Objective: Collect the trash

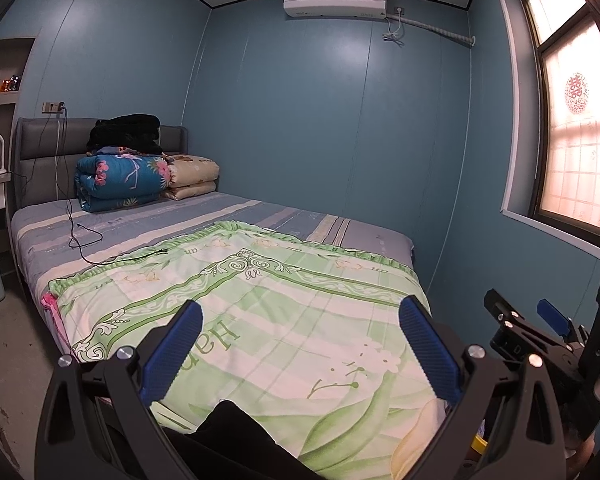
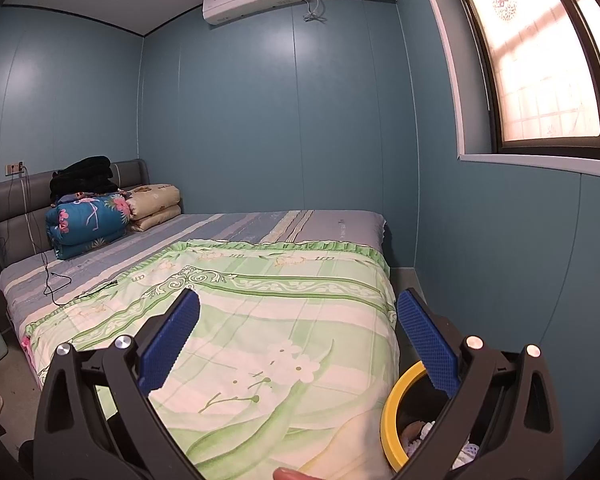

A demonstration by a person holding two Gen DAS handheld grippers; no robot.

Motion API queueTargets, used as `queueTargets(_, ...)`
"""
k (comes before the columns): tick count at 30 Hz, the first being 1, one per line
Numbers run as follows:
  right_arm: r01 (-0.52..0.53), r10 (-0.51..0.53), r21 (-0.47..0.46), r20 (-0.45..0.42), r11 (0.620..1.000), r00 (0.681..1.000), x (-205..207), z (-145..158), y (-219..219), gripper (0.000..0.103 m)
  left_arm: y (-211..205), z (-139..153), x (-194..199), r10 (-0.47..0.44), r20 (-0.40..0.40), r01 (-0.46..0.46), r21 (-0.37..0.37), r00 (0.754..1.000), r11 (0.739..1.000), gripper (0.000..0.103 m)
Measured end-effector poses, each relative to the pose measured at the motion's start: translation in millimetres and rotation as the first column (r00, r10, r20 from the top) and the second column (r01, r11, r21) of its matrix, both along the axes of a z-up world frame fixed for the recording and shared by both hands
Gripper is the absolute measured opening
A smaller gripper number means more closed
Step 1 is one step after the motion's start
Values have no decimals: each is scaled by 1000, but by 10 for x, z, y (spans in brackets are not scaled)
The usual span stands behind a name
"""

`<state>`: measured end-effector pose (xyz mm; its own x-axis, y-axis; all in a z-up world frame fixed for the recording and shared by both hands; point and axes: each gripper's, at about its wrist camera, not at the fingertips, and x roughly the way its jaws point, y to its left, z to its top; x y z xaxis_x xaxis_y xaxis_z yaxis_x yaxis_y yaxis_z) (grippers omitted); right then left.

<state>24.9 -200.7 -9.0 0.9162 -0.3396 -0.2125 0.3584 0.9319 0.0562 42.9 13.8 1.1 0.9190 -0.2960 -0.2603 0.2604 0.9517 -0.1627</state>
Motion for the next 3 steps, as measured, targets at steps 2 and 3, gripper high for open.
queueTargets(2,1,-1,1,0,1000,1000,0,-2,-2,95,3,-4,9,1,-3,-1,-1,1000,1000,95)
queueTargets(3,2,-2,1,1,1000,1000,-1,-1,-2,95,10,-2,15,1,-4,-1,0,1000,1000,95)
